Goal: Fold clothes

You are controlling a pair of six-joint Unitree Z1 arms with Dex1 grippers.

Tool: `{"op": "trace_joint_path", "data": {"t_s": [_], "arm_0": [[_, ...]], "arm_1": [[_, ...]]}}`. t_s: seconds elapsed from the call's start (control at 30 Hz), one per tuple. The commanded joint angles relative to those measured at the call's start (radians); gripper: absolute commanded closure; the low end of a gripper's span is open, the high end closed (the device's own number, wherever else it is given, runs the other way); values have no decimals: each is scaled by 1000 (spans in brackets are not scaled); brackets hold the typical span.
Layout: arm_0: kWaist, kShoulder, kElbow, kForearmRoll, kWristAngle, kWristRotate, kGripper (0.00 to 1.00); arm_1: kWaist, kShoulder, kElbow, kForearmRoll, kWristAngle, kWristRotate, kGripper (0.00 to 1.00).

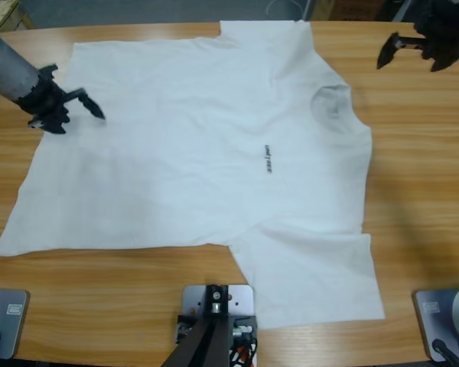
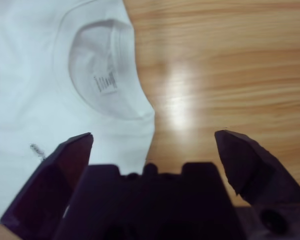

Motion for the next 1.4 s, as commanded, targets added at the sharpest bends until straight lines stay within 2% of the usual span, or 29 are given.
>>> {"op": "trace_joint_path", "data": {"t_s": [0.03,0.1,0.17,0.2,0.23,0.27,0.3,0.4,0.43,0.47,0.5,0.63,0.73,0.83,0.97,1.13,1.27,1.4], "arm_0": [[-35,-274,146,118,-65,4,12],[-27,-267,213,129,-18,26,21],[-17,-239,223,164,-4,52,23],[-13,-234,217,191,-9,55,114],[-1,-239,212,223,-19,55,275],[23,-247,218,258,-45,54,352],[49,-248,239,279,-87,52,356],[86,-242,344,259,-164,-5,318],[86,-258,371,256,-182,-24,251],[86,-294,392,250,-193,-58,127],[86,-343,419,229,-205,-109,73],[86,-566,572,126,-195,-327,64],[65,-654,637,64,-181,-473,64],[-26,-667,672,18,-130,-663,59],[-99,-590,734,-64,-106,-916,59],[-228,-628,792,-153,-39,-1153,74],[-233,-707,863,-250,51,-1172,105],[-233,-705,896,-304,116,-1171,105]], "arm_1": [[94,-453,585,-271,222,220,19],[137,-493,712,-349,223,284,25],[162,-507,787,-390,230,330,27],[178,-517,803,-399,230,346,27],[190,-532,817,-410,230,362,25],[199,-548,828,-421,230,374,27],[206,-561,842,-435,230,383,27],[235,-582,896,-483,230,409,27],[248,-584,912,-498,230,419,27],[259,-585,930,-519,230,430,27],[265,-588,947,-540,230,440,27],[267,-610,983,-574,230,451,27],[267,-639,1001,-574,231,452,27],[267,-660,1005,-574,235,456,27],[267,-681,1010,-571,237,457,27],[267,-689,1017,-571,239,455,32],[267,-692,1021,-571,245,452,41],[267,-711,1032,-572,249,452,46]]}}
